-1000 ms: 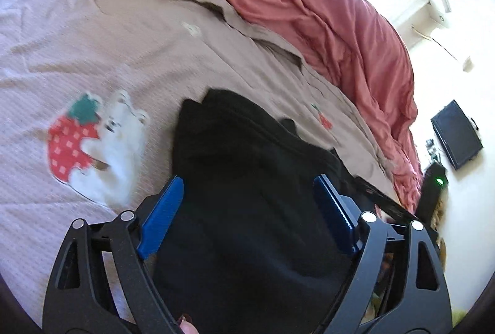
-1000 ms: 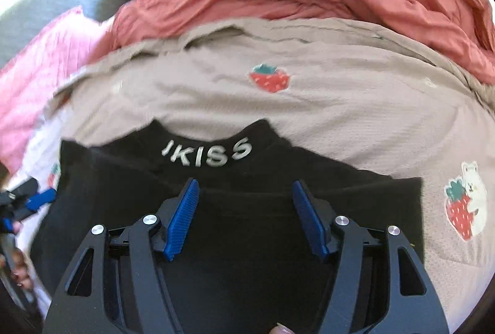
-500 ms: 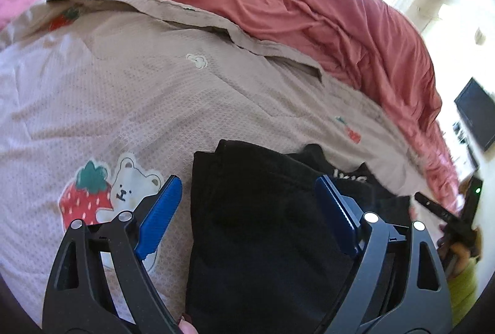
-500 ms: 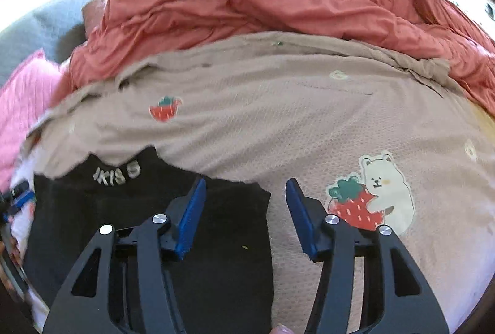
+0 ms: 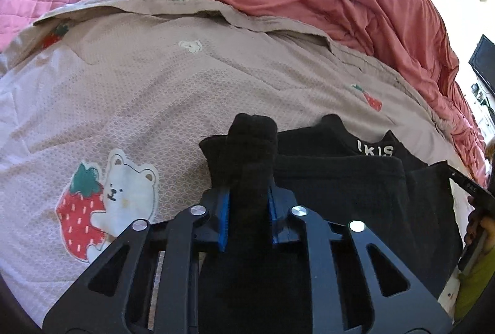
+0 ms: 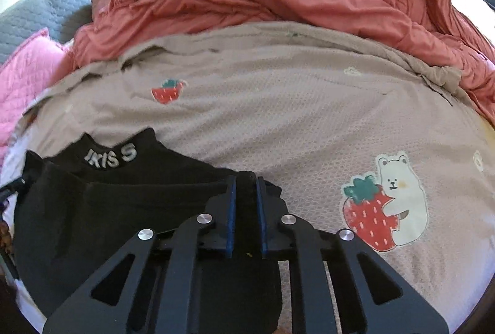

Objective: Fold small clothes

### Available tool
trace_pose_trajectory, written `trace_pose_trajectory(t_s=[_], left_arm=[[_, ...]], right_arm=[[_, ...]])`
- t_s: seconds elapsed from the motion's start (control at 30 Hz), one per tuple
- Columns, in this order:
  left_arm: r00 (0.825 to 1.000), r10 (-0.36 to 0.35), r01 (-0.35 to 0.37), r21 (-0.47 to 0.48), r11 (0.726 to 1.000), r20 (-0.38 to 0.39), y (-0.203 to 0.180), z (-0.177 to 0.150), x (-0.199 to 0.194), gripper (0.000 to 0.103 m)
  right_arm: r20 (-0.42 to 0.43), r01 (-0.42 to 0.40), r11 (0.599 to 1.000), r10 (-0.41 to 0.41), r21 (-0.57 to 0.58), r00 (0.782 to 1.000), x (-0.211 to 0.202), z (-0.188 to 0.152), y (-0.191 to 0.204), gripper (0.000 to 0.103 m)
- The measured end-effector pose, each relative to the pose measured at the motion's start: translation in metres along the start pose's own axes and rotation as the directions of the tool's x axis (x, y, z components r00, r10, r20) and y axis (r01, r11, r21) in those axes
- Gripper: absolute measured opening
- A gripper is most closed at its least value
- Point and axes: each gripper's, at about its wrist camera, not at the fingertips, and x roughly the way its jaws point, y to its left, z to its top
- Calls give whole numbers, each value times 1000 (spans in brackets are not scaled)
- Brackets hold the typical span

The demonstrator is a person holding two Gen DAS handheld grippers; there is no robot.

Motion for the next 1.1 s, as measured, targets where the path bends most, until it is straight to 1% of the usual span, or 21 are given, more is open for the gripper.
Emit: trace_pose_trajectory(t_s=[0.1,0.17,0.23,0.33,0.43,0.5,0.67,0.73,0.77,0.8,0.87,0.93,0.97,1.0,1.03,1.07,1.1], left_arm=[[999,-24,25,-37,999,36,5,4,-11,10],[997,-28,30,-27,999,66,3,6,-19,9],[996,-25,27,-25,999,90,2,7,-23,9],[996,-6,9,-30,1000,88,4,7,-17,10],[999,6,-3,-58,998,52,11,4,-5,11],[1000,24,-22,-84,996,14,18,1,5,17],[1000,26,-24,-115,993,16,25,-2,3,24],[999,25,-22,-115,993,23,25,-2,0,24],[999,29,-26,-110,994,28,24,-2,-3,24],[999,38,-34,-100,994,37,22,-1,-6,24],[997,61,-57,-76,995,53,18,1,-14,24],[995,74,-69,-69,995,63,16,4,-21,27],[995,75,-70,-70,995,65,16,4,-24,32],[995,74,-69,-71,995,68,15,5,-27,35],[994,78,-73,-68,995,71,14,5,-30,35],[994,83,-79,-66,995,75,13,5,-33,36],[993,87,-82,-64,995,77,12,5,-36,39]], right_arm=[[57,-6,1000,4,21,998,-14,5,-4,10],[80,-9,999,5,43,997,-17,9,-9,10],[83,-6,998,1,57,997,-14,10,-12,10],[54,10,997,-14,73,998,1,9,-13,10],[-21,53,995,-52,86,998,21,3,-14,10],[-70,69,992,-62,110,996,32,-1,-17,10],[-79,88,990,-79,108,994,33,-4,-15,10],[-79,93,992,-86,84,993,31,-4,-11,11],[-74,94,992,-88,81,993,29,-3,-11,13],[-66,92,993,-87,75,994,24,-3,-10,18],[-45,81,995,-78,65,996,16,-1,-9,22],[-25,69,996,-68,52,997,4,-1,-7,29],[-16,60,997,-59,49,998,-1,-2,-5,33],[-9,54,997,-53,47,999,-5,-1,-4,41],[0,45,998,-45,44,999,-10,-2,-2,47],[12,34,999,-35,39,999,-15,-3,1,47],[25,22,999,-23,30,999,-21,-4,5,47]])
